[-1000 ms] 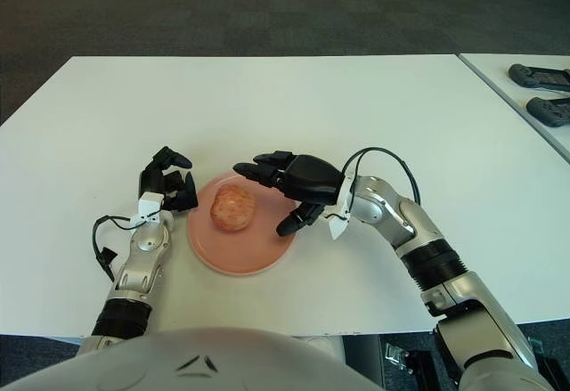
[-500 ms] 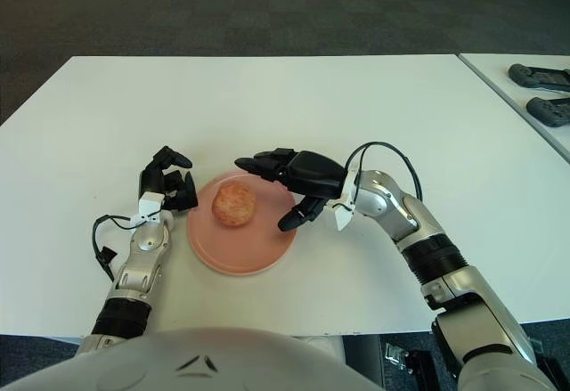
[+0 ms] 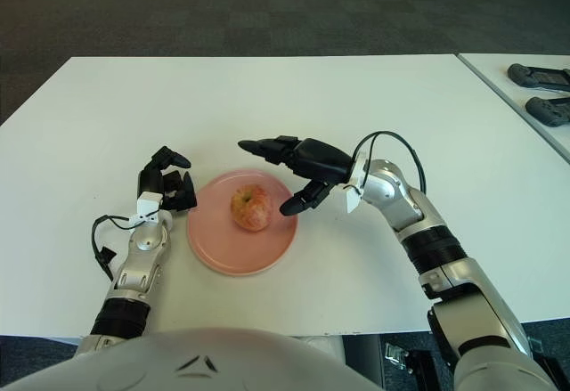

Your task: Put the apple into the plate.

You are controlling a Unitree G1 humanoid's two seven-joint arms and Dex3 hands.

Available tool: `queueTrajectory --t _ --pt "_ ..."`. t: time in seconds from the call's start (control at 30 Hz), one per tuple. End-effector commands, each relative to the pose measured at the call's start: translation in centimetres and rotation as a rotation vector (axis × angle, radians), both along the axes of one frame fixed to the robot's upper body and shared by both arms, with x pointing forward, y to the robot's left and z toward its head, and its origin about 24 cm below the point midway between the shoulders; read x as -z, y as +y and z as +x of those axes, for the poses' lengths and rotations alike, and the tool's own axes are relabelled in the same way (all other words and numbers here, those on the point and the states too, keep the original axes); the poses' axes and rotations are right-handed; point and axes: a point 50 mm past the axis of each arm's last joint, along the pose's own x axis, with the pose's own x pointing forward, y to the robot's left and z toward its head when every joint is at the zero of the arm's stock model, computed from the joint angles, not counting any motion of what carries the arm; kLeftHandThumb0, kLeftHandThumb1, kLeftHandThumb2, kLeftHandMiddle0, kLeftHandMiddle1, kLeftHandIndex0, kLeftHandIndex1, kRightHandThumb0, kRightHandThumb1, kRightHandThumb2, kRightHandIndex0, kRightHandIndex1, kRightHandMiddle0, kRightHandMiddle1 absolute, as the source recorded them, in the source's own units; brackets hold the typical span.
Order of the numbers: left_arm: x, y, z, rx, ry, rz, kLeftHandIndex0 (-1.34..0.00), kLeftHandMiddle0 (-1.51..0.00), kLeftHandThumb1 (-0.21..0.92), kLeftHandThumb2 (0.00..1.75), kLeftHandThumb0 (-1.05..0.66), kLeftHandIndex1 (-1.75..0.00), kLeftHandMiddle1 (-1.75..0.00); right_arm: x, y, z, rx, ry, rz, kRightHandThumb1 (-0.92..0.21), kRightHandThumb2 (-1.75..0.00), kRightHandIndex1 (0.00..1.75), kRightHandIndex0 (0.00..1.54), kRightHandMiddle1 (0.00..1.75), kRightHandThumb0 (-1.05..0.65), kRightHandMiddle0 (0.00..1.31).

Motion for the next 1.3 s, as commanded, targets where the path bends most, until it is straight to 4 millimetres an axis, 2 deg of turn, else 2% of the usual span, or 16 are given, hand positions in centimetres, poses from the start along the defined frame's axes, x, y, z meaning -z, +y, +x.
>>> queueTrajectory --t 0.0,0.17,0.27,0.4,0.43,0.47,0.5,0.57,0.67,0.83,0.97,1.27 --pt "0.1 0.1 0.1 0.0 0.011 -0.01 -0.75 -1.22 0.14 1.53 -0.55 -1.75 -1.75 -3.2 -1.1 1.5 0.05 -0.024 0.069 -0.92 -0.51 0.0 0.0 0.0 -1.05 0.0" --pt "0.1 0.2 0.1 0.002 0.006 -0.017 -0.75 -1.22 0.15 1.52 -0.54 -1.75 -1.75 -4.2 -2.1 2.0 0.123 0.094 0.201 -0.92 -0.5 0.0 0.0 0.0 -1.05 0.0" --pt "0.1 0.2 0.1 0.006 0.005 -0.023 -0.74 -1.22 0.15 1.52 -0.54 -1.75 -1.75 -4.8 -2.1 2.0 0.161 0.075 0.324 -0.92 -0.57 0.0 0.0 0.0 -1.05 0.0" --pt "0.1 0.2 0.1 0.008 0.004 -0.029 -0.74 -1.21 0.16 1.51 -0.54 -1.75 -1.75 -4.9 -2.1 2.0 0.169 0.077 0.339 -0.92 -0.61 0.0 0.0 0.0 -1.05 0.0" --pt "0.1 0.2 0.1 0.008 0.004 -0.031 -0.74 -1.21 0.16 1.51 -0.54 -1.75 -1.75 -3.2 -3.1 4.4 0.307 0.149 0.439 -0.92 -0.61 0.0 0.0 0.0 -1.05 0.0" --pt "0.1 0.2 0.1 0.008 0.003 -0.032 -0.74 -1.21 0.16 1.51 -0.54 -1.75 -1.75 -1.7 -3.6 5.9 0.405 0.21 0.508 -0.92 -0.66 0.0 0.01 0.01 -1.0 0.01" --pt "0.1 0.3 0.0 0.009 0.003 -0.036 -0.74 -1.21 0.16 1.51 -0.54 -1.75 -1.75 -0.7 -3.9 6.1 0.429 0.257 0.611 -0.92 -0.73 0.0 0.02 0.07 -0.93 0.01" --pt "0.1 0.3 0.0 0.01 0.001 -0.04 -0.74 -1.21 0.16 1.51 -0.54 -1.75 -1.75 0.2 -4.6 5.6 0.443 0.28 0.717 -0.92 -0.88 0.0 0.01 0.13 -1.0 0.0" --pt "0.1 0.3 -0.1 0.012 -0.001 -0.042 -0.73 -1.21 0.16 1.5 -0.53 -1.75 -1.75 1.5 -5.2 5.6 0.507 0.319 0.796 -0.92 -0.97 0.0 0.0 0.08 -1.03 0.0" --pt "0.0 0.4 -0.2 0.014 -0.004 -0.037 -0.73 -1.21 0.17 1.5 -0.53 -1.75 -1.75 2.1 -5.5 6.2 0.557 0.363 0.867 -0.92 -1.02 0.0 0.0 0.05 -1.05 0.0" --pt "0.0 0.5 -0.3 0.009 0.002 -0.028 -0.74 -1.22 0.16 1.5 -0.53 -1.75 -1.75 3.4 -5.5 6.8 0.644 0.434 0.953 -0.92 -1.06 0.0 0.0 0.07 -1.05 0.0" --pt "0.0 0.5 -0.4 0.008 0.003 -0.026 -0.73 -1.21 0.16 1.5 -0.53 -1.75 -1.75 7.1 -3.7 6.0 0.773 0.551 1.016 -0.92 -1.08 0.0 0.0 0.12 -1.05 0.0"
